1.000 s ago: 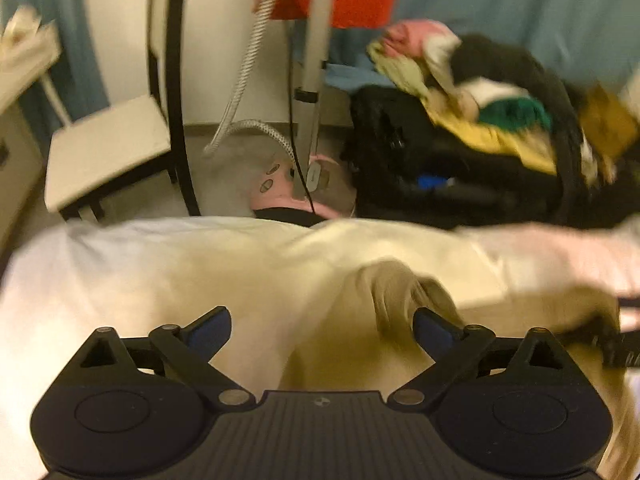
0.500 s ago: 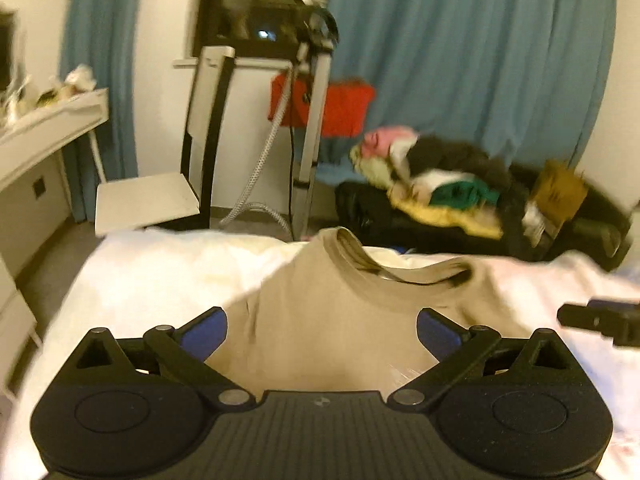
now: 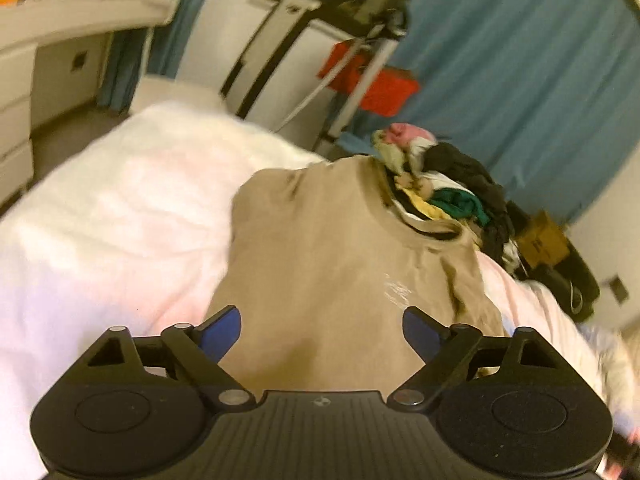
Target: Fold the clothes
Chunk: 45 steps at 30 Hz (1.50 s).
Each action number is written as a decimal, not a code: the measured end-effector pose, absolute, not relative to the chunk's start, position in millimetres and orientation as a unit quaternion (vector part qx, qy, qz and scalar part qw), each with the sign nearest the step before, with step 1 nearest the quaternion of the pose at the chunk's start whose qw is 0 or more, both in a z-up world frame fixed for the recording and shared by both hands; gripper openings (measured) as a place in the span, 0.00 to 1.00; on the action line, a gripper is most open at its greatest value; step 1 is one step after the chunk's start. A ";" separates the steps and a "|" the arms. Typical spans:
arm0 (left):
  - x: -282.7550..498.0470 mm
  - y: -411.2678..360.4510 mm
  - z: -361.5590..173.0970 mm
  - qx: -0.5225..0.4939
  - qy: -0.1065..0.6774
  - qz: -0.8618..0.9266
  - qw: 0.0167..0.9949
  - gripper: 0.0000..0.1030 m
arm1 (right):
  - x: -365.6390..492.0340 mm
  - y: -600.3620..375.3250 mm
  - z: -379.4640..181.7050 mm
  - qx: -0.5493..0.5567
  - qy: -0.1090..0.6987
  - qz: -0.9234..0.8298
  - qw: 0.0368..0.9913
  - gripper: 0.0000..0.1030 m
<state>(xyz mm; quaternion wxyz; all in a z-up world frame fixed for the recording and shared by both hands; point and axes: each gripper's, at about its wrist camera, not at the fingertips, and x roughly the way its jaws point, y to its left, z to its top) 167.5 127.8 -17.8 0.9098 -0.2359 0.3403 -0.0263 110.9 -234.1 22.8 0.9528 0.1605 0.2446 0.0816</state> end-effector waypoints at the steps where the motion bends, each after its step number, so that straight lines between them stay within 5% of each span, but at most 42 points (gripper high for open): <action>1: 174.1 132.9 -22.3 -0.244 0.343 -0.019 0.907 0.85 | 112.7 -237.7 18.2 0.168 0.249 0.080 0.950 0.82; 13: 302.3 164.0 -76.2 -0.293 0.322 0.058 0.899 0.75 | 155.3 -249.5 -29.0 0.220 0.269 0.091 0.933 0.82; 18: 334.9 153.9 -79.2 -0.238 0.318 0.072 0.915 0.69 | 179.2 -256.8 -46.7 0.223 0.275 0.080 0.932 0.82; 21: 351.6 146.3 -79.6 -0.200 0.316 0.079 0.924 0.52 | 185.5 -262.8 -49.4 0.237 0.264 0.070 0.932 0.82; 23: 355.2 140.3 -75.8 -0.185 0.314 0.069 0.929 0.21 | 185.9 -264.6 -49.0 0.242 0.261 0.064 0.932 0.82; 25: 354.3 128.6 -67.5 -0.154 0.306 0.071 0.937 0.07 | 186.1 -266.4 -48.6 0.247 0.259 0.058 0.932 0.82; 32: 330.3 23.1 -29.2 0.100 0.225 0.022 0.969 0.05 | 177.4 -275.7 -42.9 0.242 0.228 -0.005 0.943 0.82; 39: 315.5 -98.7 -72.8 0.334 0.239 -0.065 0.910 0.06 | 176.8 -286.2 -40.9 0.234 0.202 -0.042 0.950 0.82; 43: 315.0 -110.7 -79.6 0.294 0.271 -0.089 0.912 0.39 | 172.1 -289.7 -42.3 0.234 0.204 -0.037 0.950 0.82; 45: 309.4 -101.3 -71.3 0.246 0.278 -0.104 0.923 0.45 | 171.1 -292.2 -42.4 0.238 0.206 -0.033 0.948 0.82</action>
